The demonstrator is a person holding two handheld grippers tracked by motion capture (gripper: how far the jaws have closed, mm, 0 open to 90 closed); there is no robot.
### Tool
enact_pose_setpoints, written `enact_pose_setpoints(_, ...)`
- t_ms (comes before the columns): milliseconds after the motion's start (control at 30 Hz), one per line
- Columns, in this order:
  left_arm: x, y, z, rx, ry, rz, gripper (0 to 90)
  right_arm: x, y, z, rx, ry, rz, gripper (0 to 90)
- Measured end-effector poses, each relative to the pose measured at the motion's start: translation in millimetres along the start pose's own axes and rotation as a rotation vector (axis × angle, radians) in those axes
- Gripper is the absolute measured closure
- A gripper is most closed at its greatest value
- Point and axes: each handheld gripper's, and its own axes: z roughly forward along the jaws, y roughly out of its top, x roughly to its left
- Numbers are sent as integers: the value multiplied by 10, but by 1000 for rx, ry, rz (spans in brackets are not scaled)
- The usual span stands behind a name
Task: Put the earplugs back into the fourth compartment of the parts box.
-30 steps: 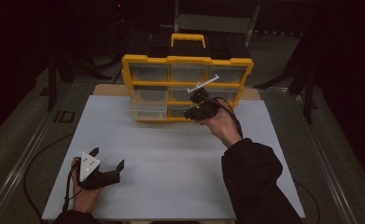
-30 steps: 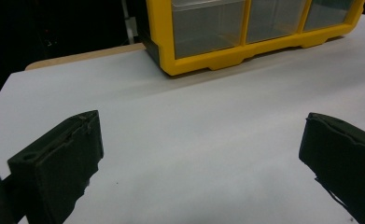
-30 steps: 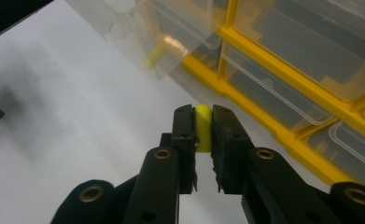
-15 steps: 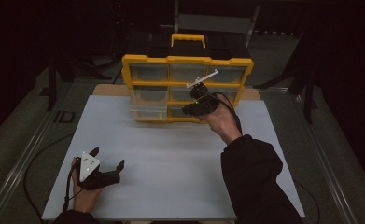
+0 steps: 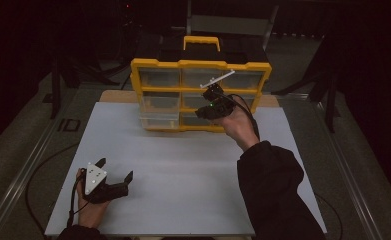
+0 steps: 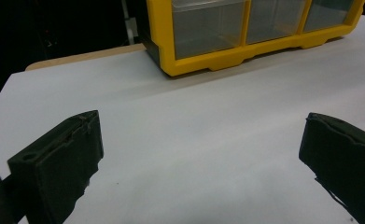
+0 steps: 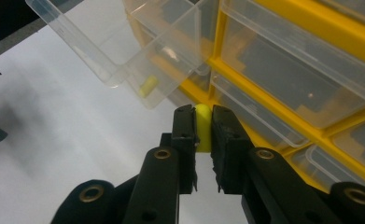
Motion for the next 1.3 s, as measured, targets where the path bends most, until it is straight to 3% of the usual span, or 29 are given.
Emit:
enact_pose_setpoints(200, 0, 1, -1, 1, 0, 1, 5, 11, 56, -30, 6, -20, -7, 800)
enact_pose_setpoints(667, 0, -1, 1, 0, 0, 1, 5, -33, 172, -59, -24, -8, 12, 801)
enact_pose_setpoints(1300, 3, -1, 3, 0, -1, 1, 5, -3, 408, -110, -57, -19, -5, 802)
